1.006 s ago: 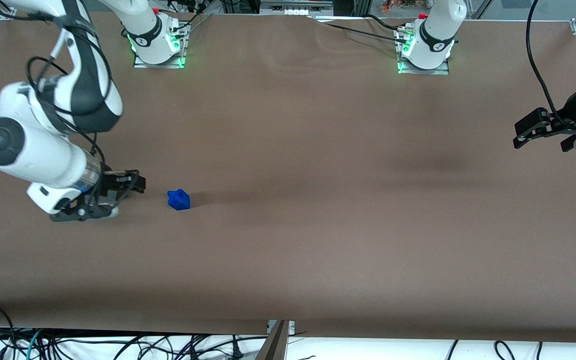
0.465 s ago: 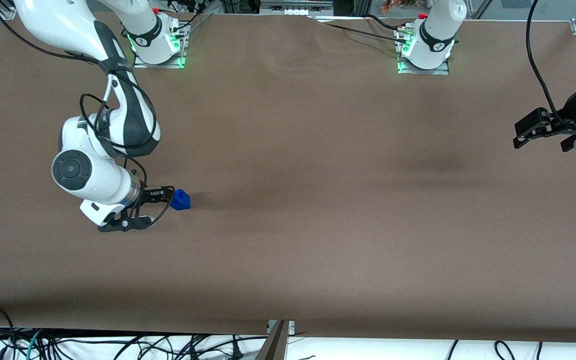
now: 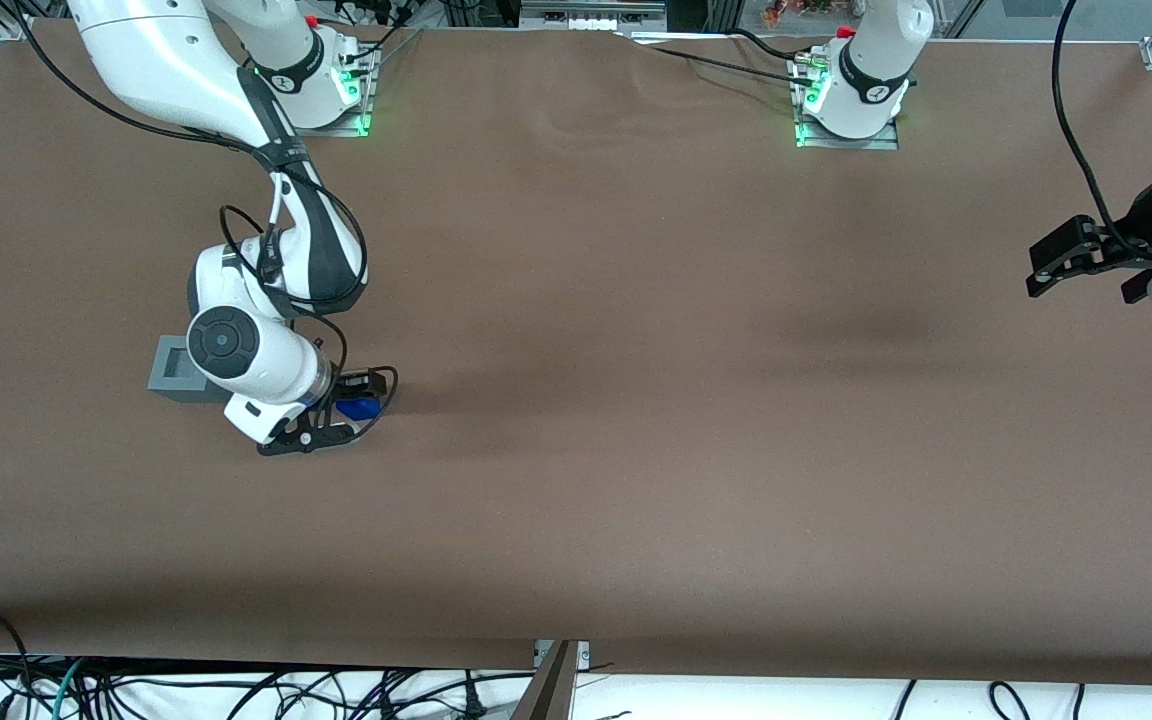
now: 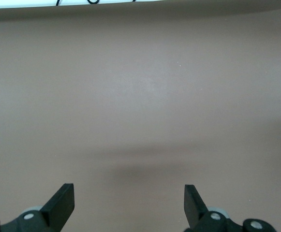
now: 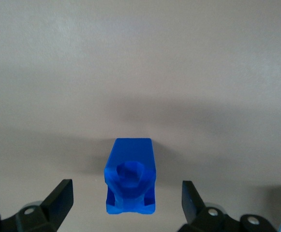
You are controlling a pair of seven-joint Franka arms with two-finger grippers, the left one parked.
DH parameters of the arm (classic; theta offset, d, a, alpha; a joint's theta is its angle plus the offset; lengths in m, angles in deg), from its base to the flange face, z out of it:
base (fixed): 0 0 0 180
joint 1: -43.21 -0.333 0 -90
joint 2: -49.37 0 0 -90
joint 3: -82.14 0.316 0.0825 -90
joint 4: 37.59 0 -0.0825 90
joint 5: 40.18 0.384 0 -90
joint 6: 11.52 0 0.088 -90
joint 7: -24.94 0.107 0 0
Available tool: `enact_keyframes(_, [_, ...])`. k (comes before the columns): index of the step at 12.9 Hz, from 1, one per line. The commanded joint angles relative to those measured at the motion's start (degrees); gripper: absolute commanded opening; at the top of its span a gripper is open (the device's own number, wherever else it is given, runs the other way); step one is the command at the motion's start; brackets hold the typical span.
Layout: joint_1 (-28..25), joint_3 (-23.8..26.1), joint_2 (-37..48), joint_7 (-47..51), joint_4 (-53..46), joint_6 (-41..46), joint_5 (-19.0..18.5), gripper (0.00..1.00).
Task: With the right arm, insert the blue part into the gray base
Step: 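Reach the open right gripper over the blue part and lower it, then close the right gripper on the blue part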
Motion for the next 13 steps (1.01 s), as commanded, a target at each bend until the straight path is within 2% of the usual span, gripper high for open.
enact_keyframes(1, [-0.2, -0.1, 0.3, 2.2, 2.4, -1.9, 0.3, 0.99])
enact_keyframes(4, [-0.2, -0.2, 0.3, 2.2, 3.2, -2.8, 0.3, 0.99])
enact_keyframes(5, [-0.2, -0.2, 0.3, 2.2, 3.2, -2.8, 0.3, 0.95])
enact_keyframes(7, [-0.2, -0.2, 0.3, 1.9, 3.1, -2.4, 0.3, 0.53])
enact_keyframes(8, [-0.2, -0.2, 0.3, 1.9, 3.1, -2.2, 0.3, 0.38])
enact_keyframes(9, [-0.2, -0.2, 0.3, 1.8, 3.1, -2.1, 0.3, 0.31])
enact_keyframes(12, [-0.1, -0.2, 0.7, 0.9, 2.7, -1.9, 0.3, 0.21])
enact_keyframes(13, [-0.1, -0.4, 1.1, 0.8, 2.4, -1.8, 0.2, 0.21])
